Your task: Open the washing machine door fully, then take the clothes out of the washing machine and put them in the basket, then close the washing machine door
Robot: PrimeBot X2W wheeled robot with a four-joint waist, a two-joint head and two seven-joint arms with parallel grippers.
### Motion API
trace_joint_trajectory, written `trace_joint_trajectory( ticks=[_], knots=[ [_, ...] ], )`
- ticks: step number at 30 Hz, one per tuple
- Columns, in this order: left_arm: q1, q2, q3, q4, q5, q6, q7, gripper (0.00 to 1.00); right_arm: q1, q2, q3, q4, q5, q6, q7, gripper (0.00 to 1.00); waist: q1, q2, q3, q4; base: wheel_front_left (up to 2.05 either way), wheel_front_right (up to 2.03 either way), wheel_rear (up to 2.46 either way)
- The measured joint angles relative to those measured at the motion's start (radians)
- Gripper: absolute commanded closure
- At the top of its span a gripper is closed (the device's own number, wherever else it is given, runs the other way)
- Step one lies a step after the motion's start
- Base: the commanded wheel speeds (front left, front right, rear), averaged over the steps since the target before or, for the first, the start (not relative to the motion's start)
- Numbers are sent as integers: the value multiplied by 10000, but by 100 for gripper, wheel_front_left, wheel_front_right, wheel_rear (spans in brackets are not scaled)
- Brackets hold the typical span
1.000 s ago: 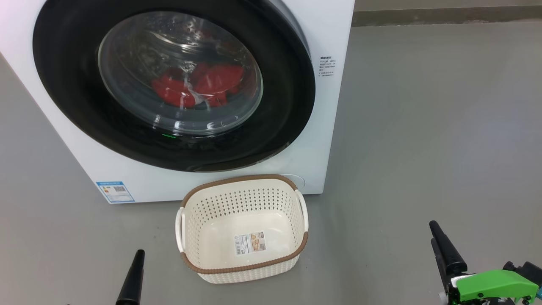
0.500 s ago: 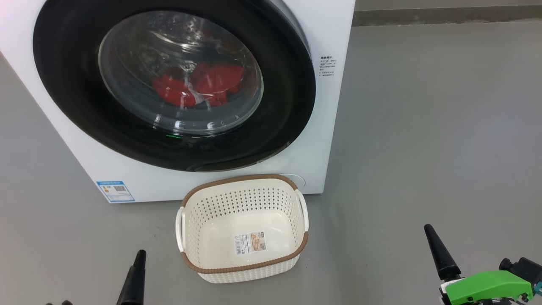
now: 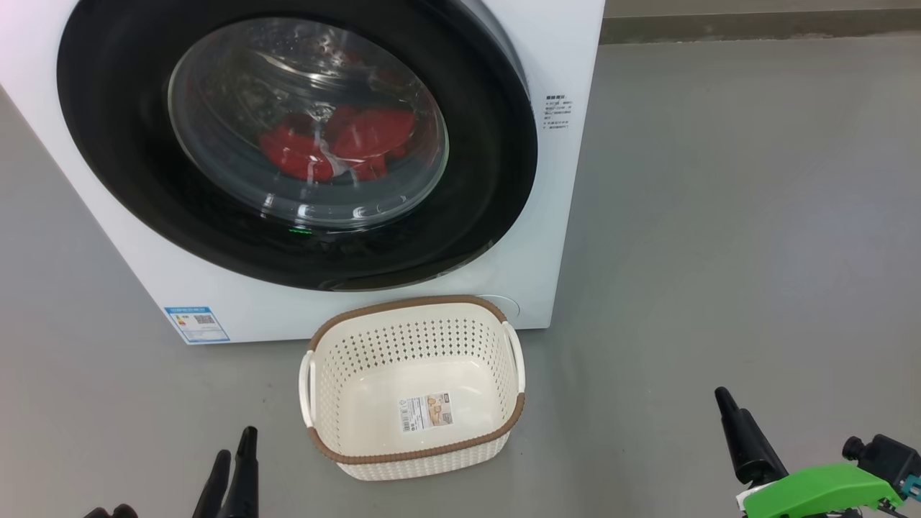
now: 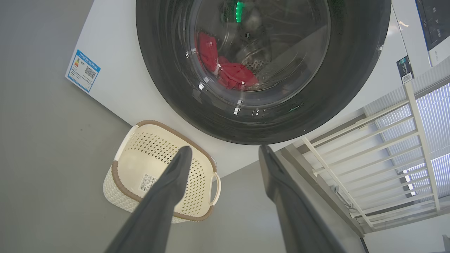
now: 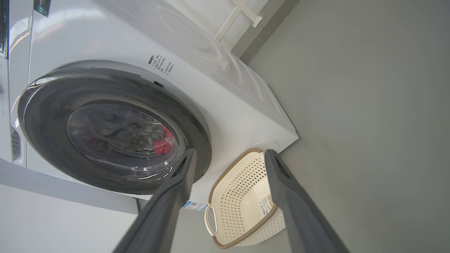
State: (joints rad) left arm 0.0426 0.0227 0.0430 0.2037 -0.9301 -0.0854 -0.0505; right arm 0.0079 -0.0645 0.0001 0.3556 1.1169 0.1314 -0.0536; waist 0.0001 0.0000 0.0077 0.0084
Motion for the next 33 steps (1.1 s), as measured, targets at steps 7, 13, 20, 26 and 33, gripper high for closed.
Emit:
trace_joint_trajectory(
  ticks=[7, 13, 20, 26, 33],
  knots=[
    [17, 8, -94, -109, 874, 157, -180, 0, 89, -56, 111, 10, -731, 0, -173, 0, 0, 0, -14, 3, 0, 0, 0],
    [221, 21, -180, -238, 1732, 249, -359, 0, 88, -98, 167, 25, -1407, 0, -332, 0, -1, 0, -30, -5, 0, 0, 0],
    [242, 29, -347, -385, 2631, 355, -543, 0, 89, -224, 368, 79, -2150, 0, -527, 0, -1, 0, -31, -17, 0, 0, 0],
    [263, 42, -428, -477, 3455, 454, -711, 0, 93, -255, 445, 94, -2849, 0, -706, 0, 0, 0, -14, -14, 0, 0, 0],
    [420, 96, -477, -633, 4276, 531, -922, 0, 106, -297, 495, 138, -3578, 0, -890, 0, -1, 0, -10, -17, 0, 0, 0]
  ],
)
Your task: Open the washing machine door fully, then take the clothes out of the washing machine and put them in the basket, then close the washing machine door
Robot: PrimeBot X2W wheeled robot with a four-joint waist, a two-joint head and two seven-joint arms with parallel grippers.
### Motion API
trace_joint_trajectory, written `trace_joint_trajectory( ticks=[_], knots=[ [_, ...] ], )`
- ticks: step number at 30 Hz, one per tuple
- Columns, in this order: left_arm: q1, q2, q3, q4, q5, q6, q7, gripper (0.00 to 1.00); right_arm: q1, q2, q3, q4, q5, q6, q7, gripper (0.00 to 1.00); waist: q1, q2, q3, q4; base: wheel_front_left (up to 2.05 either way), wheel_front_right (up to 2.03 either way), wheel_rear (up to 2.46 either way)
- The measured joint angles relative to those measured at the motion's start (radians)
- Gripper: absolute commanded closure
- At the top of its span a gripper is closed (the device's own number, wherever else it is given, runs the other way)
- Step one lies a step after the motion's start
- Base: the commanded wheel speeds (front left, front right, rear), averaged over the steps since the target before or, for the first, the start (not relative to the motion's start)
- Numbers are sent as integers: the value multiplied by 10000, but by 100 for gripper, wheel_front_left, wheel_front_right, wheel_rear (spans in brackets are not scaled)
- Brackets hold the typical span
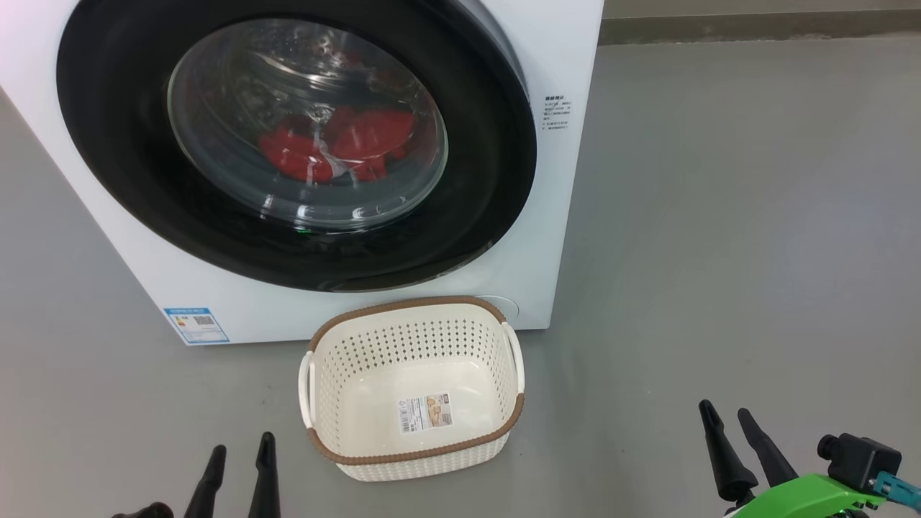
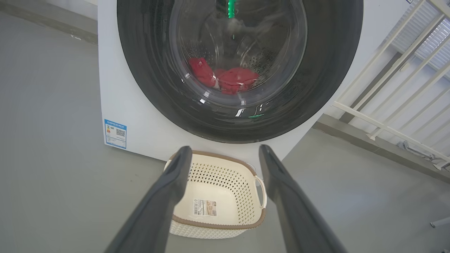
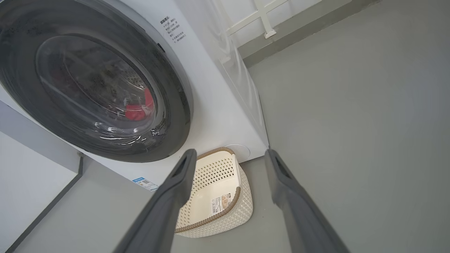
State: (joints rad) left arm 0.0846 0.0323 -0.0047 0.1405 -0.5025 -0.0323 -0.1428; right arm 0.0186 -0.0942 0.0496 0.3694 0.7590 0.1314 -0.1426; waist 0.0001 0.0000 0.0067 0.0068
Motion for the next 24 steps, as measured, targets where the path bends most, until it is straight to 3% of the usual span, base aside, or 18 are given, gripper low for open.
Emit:
trace_joint_trajectory(
  ticks=[24],
  knots=[
    [240, 75, -190, -284, 2600, 144, -704, 0, 216, -86, 17, 61, -2443, 0, -694, 0, 0, 0, 39, -66, 0, 0, 0]
  ],
)
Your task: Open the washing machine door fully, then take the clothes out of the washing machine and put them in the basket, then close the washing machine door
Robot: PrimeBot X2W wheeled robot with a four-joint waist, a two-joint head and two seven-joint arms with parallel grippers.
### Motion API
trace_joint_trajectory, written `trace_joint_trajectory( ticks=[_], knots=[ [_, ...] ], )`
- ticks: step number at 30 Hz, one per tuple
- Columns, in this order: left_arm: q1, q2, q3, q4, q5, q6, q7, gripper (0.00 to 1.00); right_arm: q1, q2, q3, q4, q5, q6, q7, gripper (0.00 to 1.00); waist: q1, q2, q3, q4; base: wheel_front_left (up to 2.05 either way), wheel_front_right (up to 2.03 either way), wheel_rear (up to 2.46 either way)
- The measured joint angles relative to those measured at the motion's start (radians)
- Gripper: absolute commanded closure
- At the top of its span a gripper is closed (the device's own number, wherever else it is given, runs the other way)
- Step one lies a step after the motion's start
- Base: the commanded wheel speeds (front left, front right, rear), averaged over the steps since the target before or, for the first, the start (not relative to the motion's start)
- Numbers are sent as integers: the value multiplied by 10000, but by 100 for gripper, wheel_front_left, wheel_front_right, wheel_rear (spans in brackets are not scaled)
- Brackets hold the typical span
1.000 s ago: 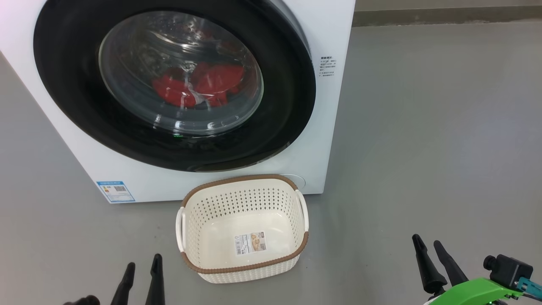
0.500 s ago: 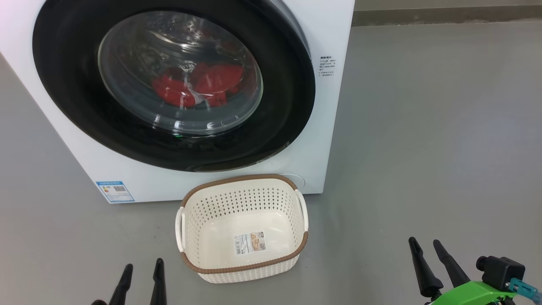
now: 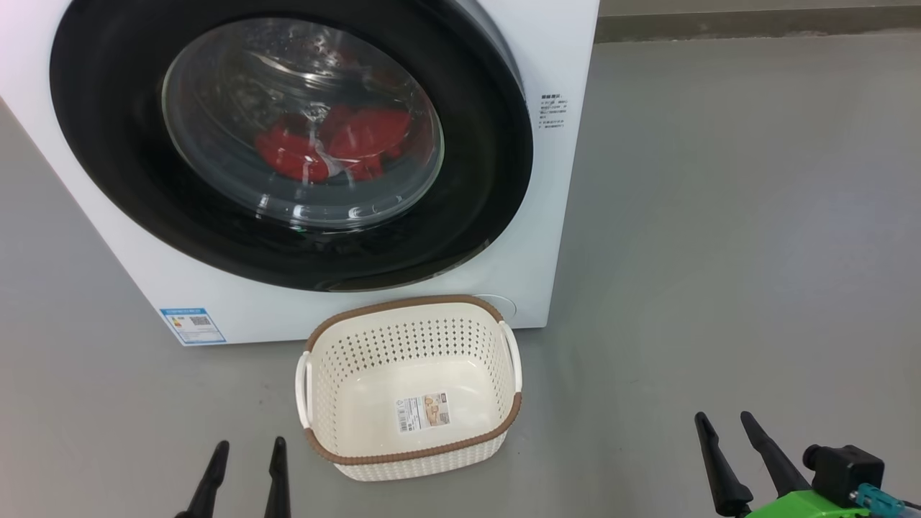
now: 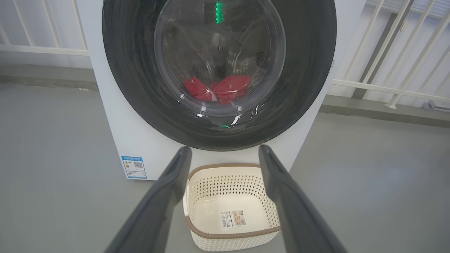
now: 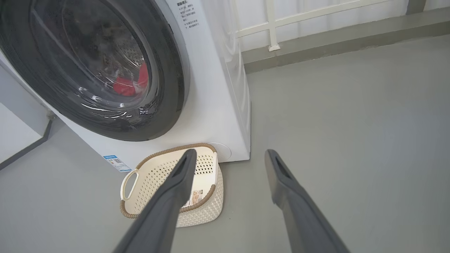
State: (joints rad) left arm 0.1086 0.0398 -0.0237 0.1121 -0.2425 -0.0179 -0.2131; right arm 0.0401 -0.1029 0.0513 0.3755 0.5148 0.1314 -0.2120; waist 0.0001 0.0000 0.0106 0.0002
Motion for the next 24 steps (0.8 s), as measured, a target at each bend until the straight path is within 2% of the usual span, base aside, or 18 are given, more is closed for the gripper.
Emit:
trace_joint_trajectory(
  ticks=[10, 24],
  knots=[
    [182, 21, -61, -4, 756, -2, -276, 0, 202, -8, -58, -44, -1026, 0, -272, 0, 0, 0, -17, -7, 0, 0, 0],
    [373, 31, 84, 500, 648, -194, -362, 0, 390, 58, -169, -96, -1415, 0, -360, 0, 0, 0, -24, -48, 0, 0, 0]
  ],
)
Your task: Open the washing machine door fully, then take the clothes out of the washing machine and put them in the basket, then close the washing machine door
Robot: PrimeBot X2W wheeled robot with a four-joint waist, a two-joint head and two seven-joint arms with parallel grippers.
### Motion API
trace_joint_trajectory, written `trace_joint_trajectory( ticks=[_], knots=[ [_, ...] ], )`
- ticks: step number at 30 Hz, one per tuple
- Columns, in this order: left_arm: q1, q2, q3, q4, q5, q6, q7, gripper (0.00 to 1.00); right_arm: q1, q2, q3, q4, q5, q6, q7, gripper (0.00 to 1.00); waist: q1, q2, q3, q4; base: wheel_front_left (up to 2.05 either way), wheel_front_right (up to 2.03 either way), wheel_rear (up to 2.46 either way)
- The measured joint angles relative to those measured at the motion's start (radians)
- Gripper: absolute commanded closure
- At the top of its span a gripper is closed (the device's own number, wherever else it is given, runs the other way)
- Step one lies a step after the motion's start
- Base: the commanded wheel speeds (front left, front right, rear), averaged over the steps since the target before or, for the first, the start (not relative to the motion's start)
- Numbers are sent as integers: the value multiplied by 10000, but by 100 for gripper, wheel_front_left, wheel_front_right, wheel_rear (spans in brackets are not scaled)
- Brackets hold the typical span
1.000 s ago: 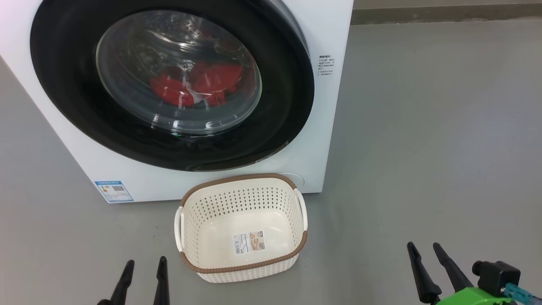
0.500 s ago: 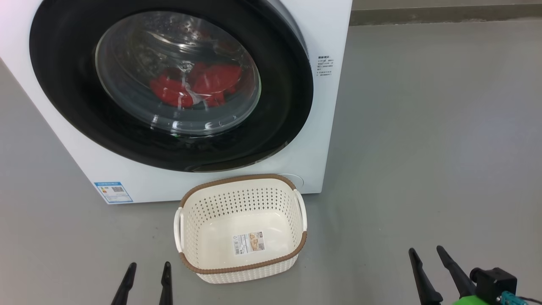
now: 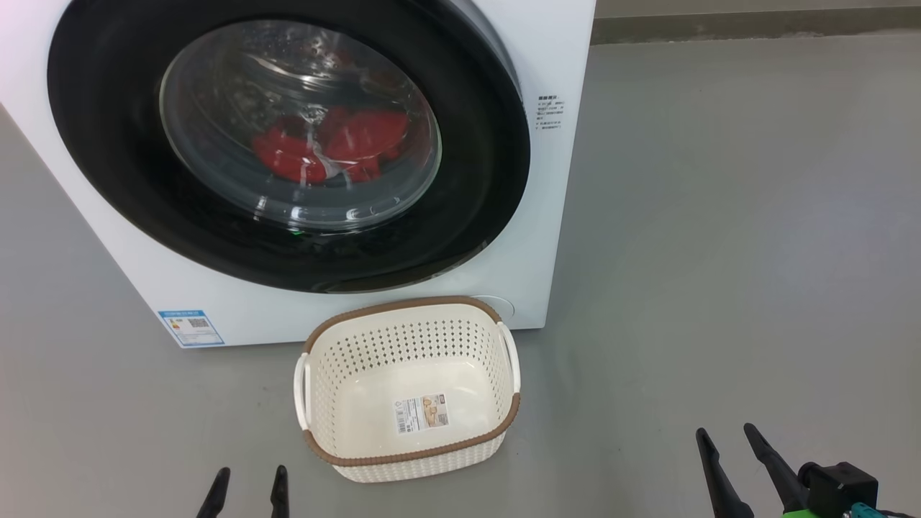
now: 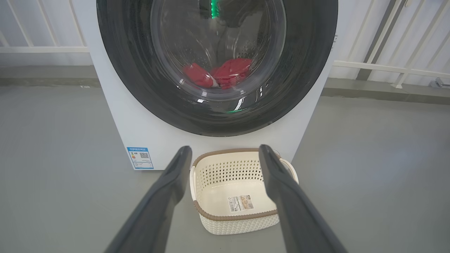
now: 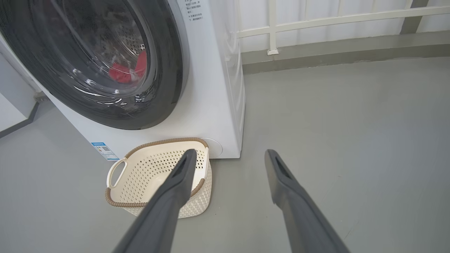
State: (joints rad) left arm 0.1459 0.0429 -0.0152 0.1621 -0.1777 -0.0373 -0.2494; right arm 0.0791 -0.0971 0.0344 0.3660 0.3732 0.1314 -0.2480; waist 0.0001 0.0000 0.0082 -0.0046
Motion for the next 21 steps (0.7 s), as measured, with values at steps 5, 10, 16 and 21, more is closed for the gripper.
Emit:
trace_joint_trajectory(
  ticks=[5, 10, 16, 21],
  knots=[
    [-1, 0, 27, 2, -2, -40, 0, 0, 1, 27, -59, -38, -17, 2, 0, 0, 0, 0, 20, -9, 0, 0, 0],
    [-2, 0, 27, 2, -2, -63, 0, 0, 1, 40, -86, -69, -40, 2, 0, 0, 0, 0, 22, -6, 0, 0, 0],
    [-11, 0, -10, -2, -2, -61, 0, 0, -12, 94, 59, -125, 336, 2, -2, 100, 0, 0, 65, 41, 0, 0, 0],
    [-36, 0, -130, -27, -13, -63, 0, 0, -289, 217, 100, -215, 1258, 2, -2, 100, 0, 0, 167, 110, 0, 0, 0]
  ],
)
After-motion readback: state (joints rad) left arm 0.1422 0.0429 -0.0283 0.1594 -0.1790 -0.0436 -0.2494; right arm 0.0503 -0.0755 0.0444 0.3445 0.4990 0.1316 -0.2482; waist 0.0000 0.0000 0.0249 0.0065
